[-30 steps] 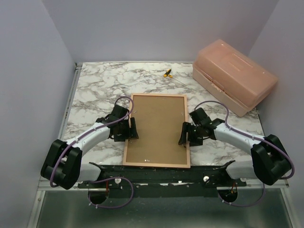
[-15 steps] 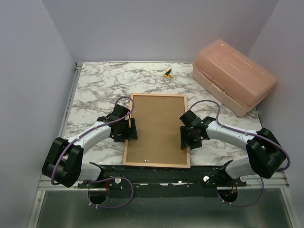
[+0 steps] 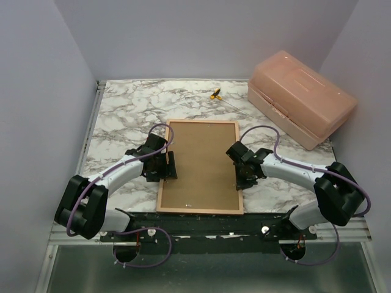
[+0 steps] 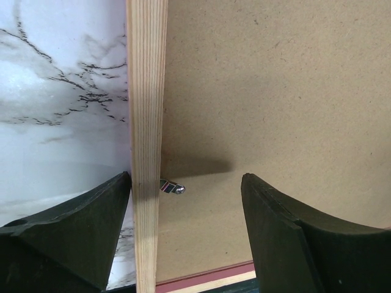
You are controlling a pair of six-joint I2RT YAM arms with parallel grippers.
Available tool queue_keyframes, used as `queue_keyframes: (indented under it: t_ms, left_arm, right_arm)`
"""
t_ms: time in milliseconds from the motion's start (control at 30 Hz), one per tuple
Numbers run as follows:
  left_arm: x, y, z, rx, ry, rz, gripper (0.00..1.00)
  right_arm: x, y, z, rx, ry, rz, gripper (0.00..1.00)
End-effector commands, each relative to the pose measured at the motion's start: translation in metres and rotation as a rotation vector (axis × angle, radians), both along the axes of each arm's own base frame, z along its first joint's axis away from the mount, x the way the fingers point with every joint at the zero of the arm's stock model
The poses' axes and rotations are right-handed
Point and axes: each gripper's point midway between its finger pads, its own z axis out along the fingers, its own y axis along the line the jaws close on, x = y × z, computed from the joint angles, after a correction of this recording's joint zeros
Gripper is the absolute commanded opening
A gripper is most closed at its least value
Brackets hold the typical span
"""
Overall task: Put the photo into the frame
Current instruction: Install the photo frame at the center of the board.
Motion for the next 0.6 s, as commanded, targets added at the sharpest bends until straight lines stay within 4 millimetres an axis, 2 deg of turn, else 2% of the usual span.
queue_keyframes:
  t_ms: [0, 33, 67, 100, 133, 200, 433, 567]
  left_arm:
    - [0.003, -0.001, -0.006, 0.013, -0.007, -0.021, 0.73]
    - [0.002, -0.001, -0.007, 0.013, -0.006, -0.023, 0.73]
    - [0.002, -0.001, -0.007, 0.013, -0.005, -0.024, 0.73]
    - [0.002, -0.001, -0.007, 0.011, -0.007, -0.024, 0.73]
    - [0.001, -0.001, -0.008, 0.012, -0.004, -0.024, 0.74]
    - [0.002, -0.001, -0.008, 0.011, -0.005, -0.026, 0.73]
    - [0.004, -0.004, -0.009, 0.005, -0.001, -0.034, 0.73]
    - [0.003, -0.004, -0.010, 0.004, 0.003, -0.037, 0.72]
  right_arm:
    - [0.034, 0.005, 0.006, -0.008, -0.150, -0.041, 0.03]
    - [0.034, 0.006, 0.008, -0.001, -0.156, -0.041, 0.13]
    - [0.036, 0.007, 0.011, 0.009, -0.166, -0.044, 0.29]
    - [0.037, 0.008, 0.013, 0.016, -0.176, -0.043, 0.40]
    - [0.038, 0.008, 0.015, 0.021, -0.187, -0.041, 0.50]
    - [0.040, 0.008, 0.017, 0.020, -0.201, -0.042, 0.59]
    - [0.036, 0.002, -0.003, -0.045, -0.144, -0.024, 0.60]
    - [0.032, 0.006, -0.005, -0.024, -0.122, -0.007, 0.59]
